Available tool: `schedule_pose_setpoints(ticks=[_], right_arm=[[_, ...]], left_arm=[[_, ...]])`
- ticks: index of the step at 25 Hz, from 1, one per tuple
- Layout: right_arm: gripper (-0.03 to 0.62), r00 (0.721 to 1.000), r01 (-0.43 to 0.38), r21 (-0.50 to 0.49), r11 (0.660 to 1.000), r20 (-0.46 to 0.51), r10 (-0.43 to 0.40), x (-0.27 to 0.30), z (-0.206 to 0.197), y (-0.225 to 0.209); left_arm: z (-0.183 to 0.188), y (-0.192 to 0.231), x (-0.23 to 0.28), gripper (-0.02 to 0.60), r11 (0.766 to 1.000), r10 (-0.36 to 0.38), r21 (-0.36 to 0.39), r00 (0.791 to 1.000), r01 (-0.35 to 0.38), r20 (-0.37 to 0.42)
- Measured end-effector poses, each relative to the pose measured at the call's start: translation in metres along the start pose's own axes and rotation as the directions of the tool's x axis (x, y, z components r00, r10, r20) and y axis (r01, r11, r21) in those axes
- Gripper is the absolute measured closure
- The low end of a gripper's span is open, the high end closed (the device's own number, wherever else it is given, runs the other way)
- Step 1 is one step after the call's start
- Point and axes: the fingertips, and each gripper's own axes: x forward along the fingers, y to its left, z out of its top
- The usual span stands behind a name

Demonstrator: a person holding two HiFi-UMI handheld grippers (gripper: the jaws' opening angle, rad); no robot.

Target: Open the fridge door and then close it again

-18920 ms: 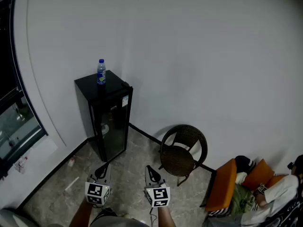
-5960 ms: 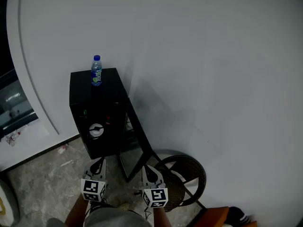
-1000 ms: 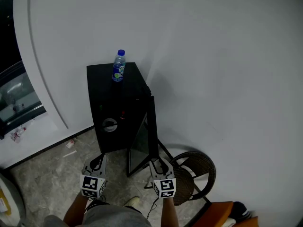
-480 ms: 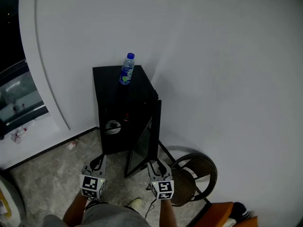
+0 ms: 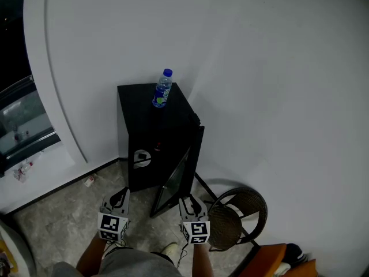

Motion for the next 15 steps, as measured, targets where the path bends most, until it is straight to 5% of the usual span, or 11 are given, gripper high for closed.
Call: schedule_pose_setpoints(ticks=[15], right_arm=[[0.43, 0.997, 0.074, 0.05, 0.996, -0.022, -0.073, 0.036, 0.014, 0.041]], left_arm=[[-0.007, 0.066, -0.011, 0.578, 1.0, -0.022, -0.012, 1.0, 0.022, -0.002]])
